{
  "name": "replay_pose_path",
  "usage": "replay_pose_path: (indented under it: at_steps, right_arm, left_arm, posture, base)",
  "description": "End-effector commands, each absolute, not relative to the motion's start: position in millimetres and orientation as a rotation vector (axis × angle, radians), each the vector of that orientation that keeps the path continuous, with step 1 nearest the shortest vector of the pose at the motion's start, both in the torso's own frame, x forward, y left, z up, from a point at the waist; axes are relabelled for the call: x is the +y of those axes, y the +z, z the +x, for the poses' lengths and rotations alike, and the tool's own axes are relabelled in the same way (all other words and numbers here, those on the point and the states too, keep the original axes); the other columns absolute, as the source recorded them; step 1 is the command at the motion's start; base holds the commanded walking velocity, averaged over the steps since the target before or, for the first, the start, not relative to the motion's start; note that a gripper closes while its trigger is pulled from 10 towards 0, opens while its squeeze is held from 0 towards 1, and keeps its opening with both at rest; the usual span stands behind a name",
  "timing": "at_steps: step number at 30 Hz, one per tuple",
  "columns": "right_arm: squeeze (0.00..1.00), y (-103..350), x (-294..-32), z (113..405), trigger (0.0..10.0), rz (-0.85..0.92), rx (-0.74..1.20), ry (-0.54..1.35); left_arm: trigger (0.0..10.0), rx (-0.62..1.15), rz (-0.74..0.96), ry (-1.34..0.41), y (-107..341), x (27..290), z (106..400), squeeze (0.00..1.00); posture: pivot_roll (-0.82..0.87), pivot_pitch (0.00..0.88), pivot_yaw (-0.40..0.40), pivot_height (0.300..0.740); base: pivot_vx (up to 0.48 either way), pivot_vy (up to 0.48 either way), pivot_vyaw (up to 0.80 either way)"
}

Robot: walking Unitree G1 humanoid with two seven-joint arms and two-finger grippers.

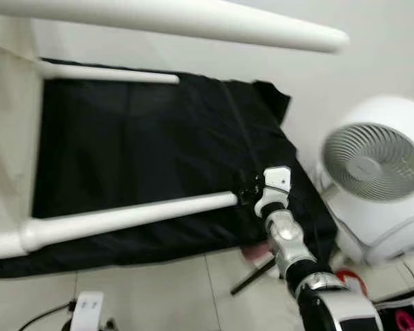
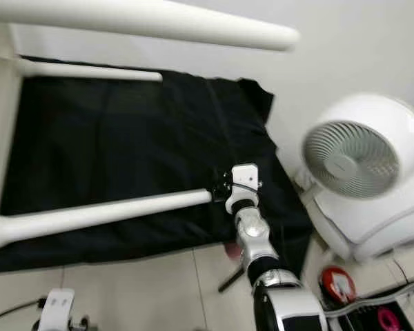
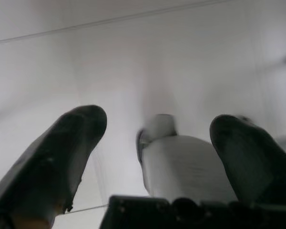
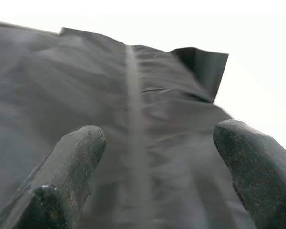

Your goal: Building children table

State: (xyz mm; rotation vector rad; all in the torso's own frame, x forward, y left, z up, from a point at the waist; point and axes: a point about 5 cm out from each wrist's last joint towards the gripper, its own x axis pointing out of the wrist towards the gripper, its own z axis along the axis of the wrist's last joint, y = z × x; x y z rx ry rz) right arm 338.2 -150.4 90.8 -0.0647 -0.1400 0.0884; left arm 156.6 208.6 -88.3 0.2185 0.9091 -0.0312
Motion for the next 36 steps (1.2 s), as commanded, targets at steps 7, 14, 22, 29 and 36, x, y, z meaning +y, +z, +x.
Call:
replay_pose_path:
  at_steps: [7, 14, 22, 29, 36]
  right_arm:
    - [0.0, 88.3, -150.5, 337.3, 10.0, -0.06, -0.127, 0.094]
    - [0.0, 89.2, -153.7, 337.2, 10.0, -0.07, -0.128, 0.105]
    - [0.0, 90.6, -155.2, 338.4, 10.0, -0.104, -0.12, 0.176]
    - [0.0, 96.5, -159.4, 341.8, 10.0, -0.142, -0.125, 0.242]
    - [0.0, 103.7, -161.7, 346.8, 10.0, -0.164, -0.123, 0.309]
  left_arm:
    - [10.0, 0.899, 0.215, -0.095, -89.8, 203.8, 152.2, 0.0]
    - [10.0, 0.751, 0.279, -0.196, -78.4, 196.5, 169.1, 0.0]
    - [10.0, 0.454, 0.237, -0.479, -42.7, 185.6, 202.8, 0.0]
    - [10.0, 0.333, 0.256, -0.677, -23.4, 178.7, 206.8, 0.0]
    - [10.0, 0.267, 0.262, -0.851, -9.6, 174.4, 198.5, 0.0]
  posture:
    - [0.07, 0.048, -0.164, 0.74]
    - [0.07, 0.051, -0.159, 0.74]
    - [0.1, 0.068, -0.173, 0.74]
    - [0.1, 0.083, -0.173, 0.74]
    - [0.1, 0.087, -0.173, 0.74]
  base:
    - [0.0, 0.0, 0.0]
    - [0.0, 0.0, 0.0]
    - [0.0, 0.0, 0.0]
    - [0.0, 0.0, 0.0]
    - [0.0, 0.0, 0.0]
